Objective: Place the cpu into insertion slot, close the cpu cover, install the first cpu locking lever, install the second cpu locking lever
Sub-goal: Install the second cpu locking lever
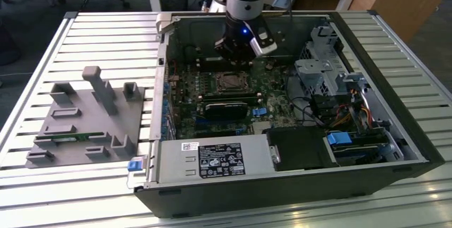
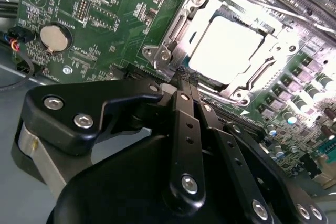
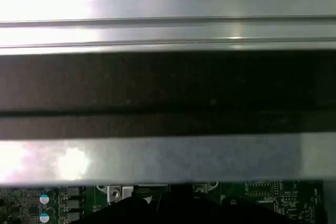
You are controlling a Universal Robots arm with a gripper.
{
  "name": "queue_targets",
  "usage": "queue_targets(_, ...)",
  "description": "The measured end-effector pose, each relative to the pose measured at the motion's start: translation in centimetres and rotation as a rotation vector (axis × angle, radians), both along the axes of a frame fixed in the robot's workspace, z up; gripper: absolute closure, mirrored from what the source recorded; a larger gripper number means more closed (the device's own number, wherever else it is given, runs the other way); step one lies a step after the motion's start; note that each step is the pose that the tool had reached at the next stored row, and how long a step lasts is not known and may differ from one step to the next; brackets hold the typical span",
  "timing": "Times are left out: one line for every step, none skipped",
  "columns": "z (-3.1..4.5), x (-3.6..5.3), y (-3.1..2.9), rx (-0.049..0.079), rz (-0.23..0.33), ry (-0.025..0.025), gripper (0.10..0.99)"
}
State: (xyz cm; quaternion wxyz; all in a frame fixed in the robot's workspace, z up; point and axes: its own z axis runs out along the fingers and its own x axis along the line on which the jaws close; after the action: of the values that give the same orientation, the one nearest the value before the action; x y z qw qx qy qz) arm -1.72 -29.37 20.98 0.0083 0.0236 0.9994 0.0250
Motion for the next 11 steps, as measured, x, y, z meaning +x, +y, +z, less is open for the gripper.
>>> queue_targets(0.00,0.00,-0.10,0.000,0.000,0.0000,0.980)
queue_targets(0.00,0.00,-0.20,0.000,0.000,0.0000,0.980)
queue_targets(0.00,0.00,-0.31,0.000,0.000,0.0000,0.980)
queue_targets(0.00,0.00,-0.43,0.000,0.000,0.0001,0.980)
queue_targets(0.00,0.00,-0.53,0.000,0.000,0.0001,0.980)
queue_targets(0.00,0.00,-0.62,0.000,0.000,0.0000,0.980)
queue_targets(0.00,0.00,-0.73,0.000,0.000,0.0000,0.980)
queue_targets(0.00,0.00,-0.86,0.000,0.000,0.0000,0.980)
queue_targets(0.00,0.00,-1.01,0.000,0.000,0.0000,0.980)
queue_targets(0.00,0.00,-1.20,0.000,0.000,0.0000,0.980)
queue_targets(0.00,0.00,-1.39,0.000,0.000,0.0000,0.980)
